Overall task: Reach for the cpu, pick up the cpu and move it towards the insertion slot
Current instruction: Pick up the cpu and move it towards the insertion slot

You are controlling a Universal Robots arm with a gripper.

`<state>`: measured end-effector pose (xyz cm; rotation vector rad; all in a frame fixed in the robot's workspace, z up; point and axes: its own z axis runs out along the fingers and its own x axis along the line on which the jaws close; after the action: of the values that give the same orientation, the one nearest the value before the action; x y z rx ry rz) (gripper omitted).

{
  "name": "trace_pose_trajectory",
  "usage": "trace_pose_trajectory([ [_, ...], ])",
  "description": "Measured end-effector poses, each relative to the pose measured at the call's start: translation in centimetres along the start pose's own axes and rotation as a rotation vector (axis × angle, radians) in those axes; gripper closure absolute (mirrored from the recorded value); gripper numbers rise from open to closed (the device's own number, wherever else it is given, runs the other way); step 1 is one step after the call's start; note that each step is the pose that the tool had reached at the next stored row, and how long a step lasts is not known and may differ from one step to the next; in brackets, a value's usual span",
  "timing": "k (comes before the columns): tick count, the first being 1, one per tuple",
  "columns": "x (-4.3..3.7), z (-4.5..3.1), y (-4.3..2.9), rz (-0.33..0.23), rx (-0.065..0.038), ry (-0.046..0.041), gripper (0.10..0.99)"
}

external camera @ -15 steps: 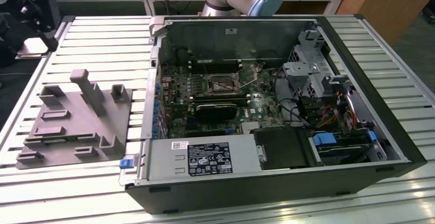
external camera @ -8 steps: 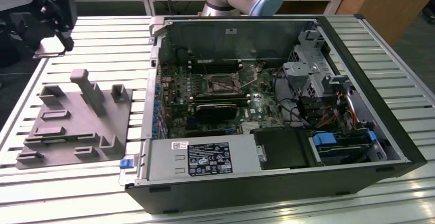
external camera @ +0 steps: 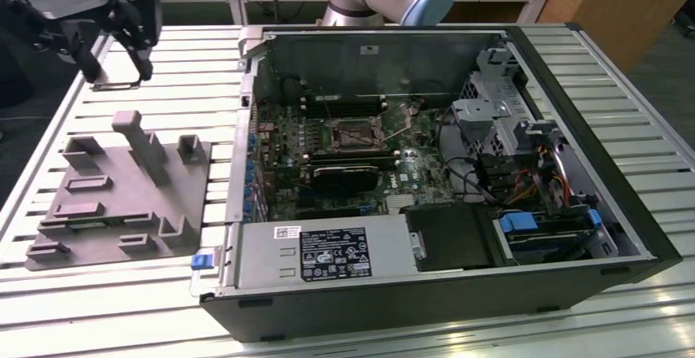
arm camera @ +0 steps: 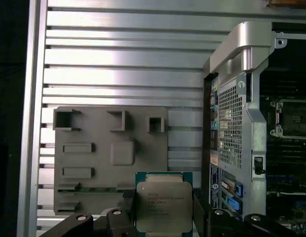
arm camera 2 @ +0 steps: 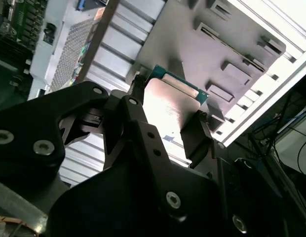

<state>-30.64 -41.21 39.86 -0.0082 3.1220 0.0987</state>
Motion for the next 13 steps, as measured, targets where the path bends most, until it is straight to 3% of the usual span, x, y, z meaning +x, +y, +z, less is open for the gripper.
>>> trace_pose_trajectory([
  [13,-5.80,0.10,-0.03,0.000,-0.002,0.0000,0.545],
])
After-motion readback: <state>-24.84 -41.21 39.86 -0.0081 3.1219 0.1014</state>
